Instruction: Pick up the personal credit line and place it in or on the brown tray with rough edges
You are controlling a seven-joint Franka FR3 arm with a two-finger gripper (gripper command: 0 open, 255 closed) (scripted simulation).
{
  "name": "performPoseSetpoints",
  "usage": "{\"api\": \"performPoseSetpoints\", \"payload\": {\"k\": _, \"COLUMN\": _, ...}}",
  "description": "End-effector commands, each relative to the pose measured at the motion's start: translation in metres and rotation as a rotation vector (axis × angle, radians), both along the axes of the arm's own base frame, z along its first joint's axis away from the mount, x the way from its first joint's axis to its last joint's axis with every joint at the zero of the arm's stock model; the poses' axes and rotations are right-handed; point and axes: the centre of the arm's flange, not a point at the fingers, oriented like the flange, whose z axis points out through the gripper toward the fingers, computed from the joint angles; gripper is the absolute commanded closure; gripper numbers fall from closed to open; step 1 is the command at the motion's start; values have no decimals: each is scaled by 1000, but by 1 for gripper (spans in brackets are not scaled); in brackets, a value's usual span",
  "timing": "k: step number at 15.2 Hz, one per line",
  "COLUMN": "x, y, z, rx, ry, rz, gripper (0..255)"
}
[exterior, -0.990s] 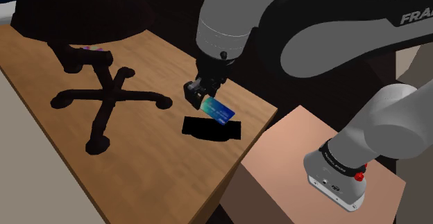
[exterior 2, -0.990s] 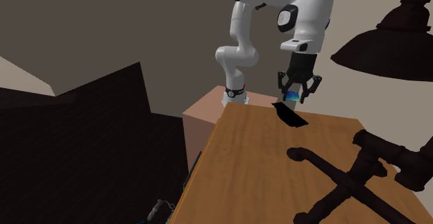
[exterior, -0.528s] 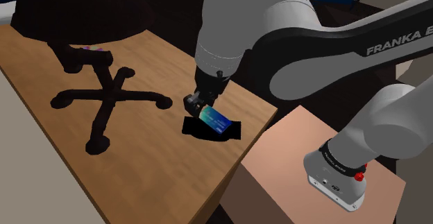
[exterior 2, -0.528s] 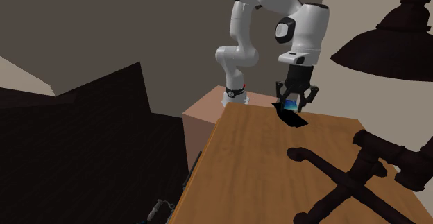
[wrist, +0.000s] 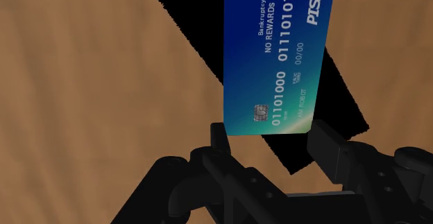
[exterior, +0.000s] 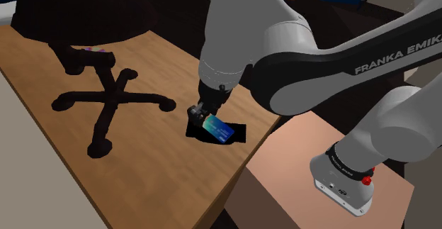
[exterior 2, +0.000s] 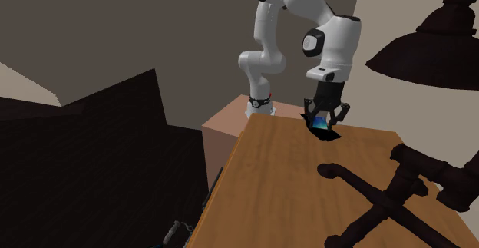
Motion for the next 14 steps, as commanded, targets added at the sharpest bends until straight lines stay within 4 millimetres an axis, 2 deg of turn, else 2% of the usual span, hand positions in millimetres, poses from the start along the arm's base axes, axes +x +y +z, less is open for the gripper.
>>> {"api": "performPoseSetpoints", "payload": {"k": 1, "x": 0, "y": 0, "z": -1, "rx": 0, "ry": 0, "rz": 0, "gripper": 255}}
{"api": "performPoseSetpoints", "payload": {"k": 5, "x": 0, "y": 0, "z": -1, "rx": 0, "ry": 0, "rz": 0, "gripper": 255}}
{"api": "performPoseSetpoints", "payload": {"k": 6, "x": 0, "y": 0, "z": -1, "rx": 0, "ry": 0, "rz": 0, "gripper": 0}}
{"api": "performPoseSetpoints", "payload": {"k": 11, "x": 0, "y": 0, "z": -1, "rx": 0, "ry": 0, "rz": 0, "gripper": 0}}
{"api": "performPoseSetpoints", "payload": {"k": 14, "x": -6, "y": 0, "z": 39, "rx": 0, "ry": 0, "rz": 0, "gripper": 0}}
